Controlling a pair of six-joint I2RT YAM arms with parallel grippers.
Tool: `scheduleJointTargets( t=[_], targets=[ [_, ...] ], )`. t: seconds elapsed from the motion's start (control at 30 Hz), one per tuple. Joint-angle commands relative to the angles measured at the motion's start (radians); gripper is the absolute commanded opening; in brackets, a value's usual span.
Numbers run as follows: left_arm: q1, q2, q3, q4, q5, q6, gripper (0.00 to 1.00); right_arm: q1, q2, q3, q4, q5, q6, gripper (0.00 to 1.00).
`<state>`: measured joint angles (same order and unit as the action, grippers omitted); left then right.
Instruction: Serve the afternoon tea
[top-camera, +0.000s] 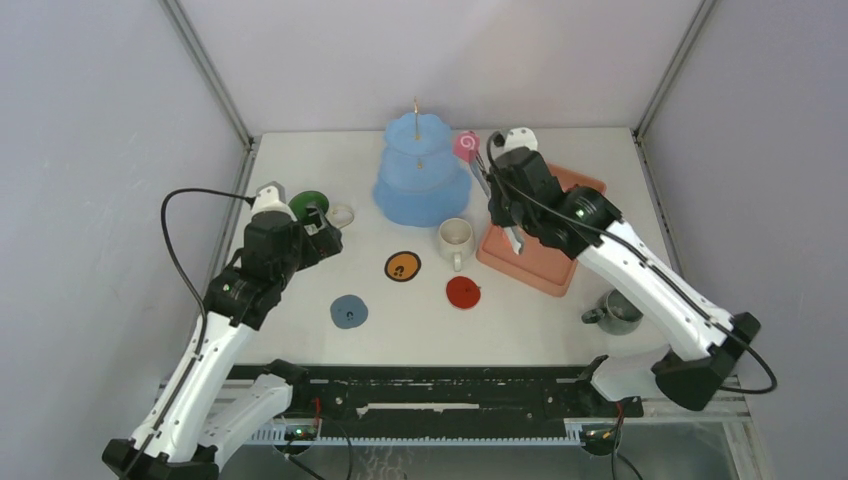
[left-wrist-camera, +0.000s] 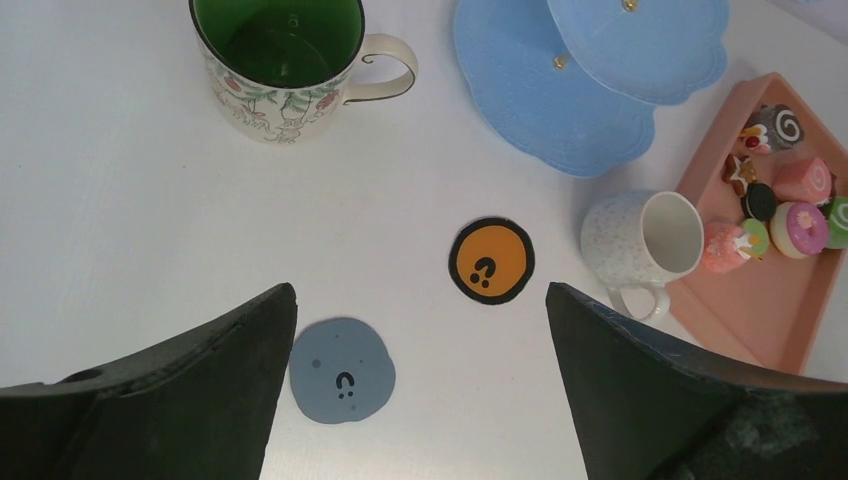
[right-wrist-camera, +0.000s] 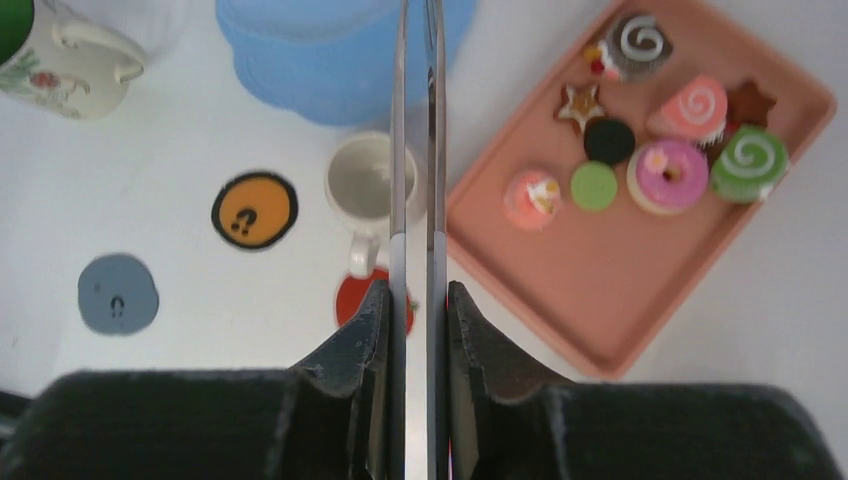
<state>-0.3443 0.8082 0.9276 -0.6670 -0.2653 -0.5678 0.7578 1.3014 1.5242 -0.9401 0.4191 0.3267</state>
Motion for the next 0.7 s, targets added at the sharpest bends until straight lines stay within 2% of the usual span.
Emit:
scheduleJointTargets(
  t=[0.0,0.27,0.67],
  targets=[
    [0.007,-0.043,-0.007,0.002,0.014,0.016,0.99,-0.037,0.091,0.149,0.154,0.019,-0.129,0.00],
    [0.009,-0.057,0.001,-0.017,-0.011,0.014,0.99,-0.085,0.290,0.325,0.169,-0.005,-0.173,0.00],
    [0.010,-0.069,0.020,-0.044,-0.028,0.014,0.99,-0.098,0.470,0.476,0.165,-0.063,-0.183,0.00]
  ],
)
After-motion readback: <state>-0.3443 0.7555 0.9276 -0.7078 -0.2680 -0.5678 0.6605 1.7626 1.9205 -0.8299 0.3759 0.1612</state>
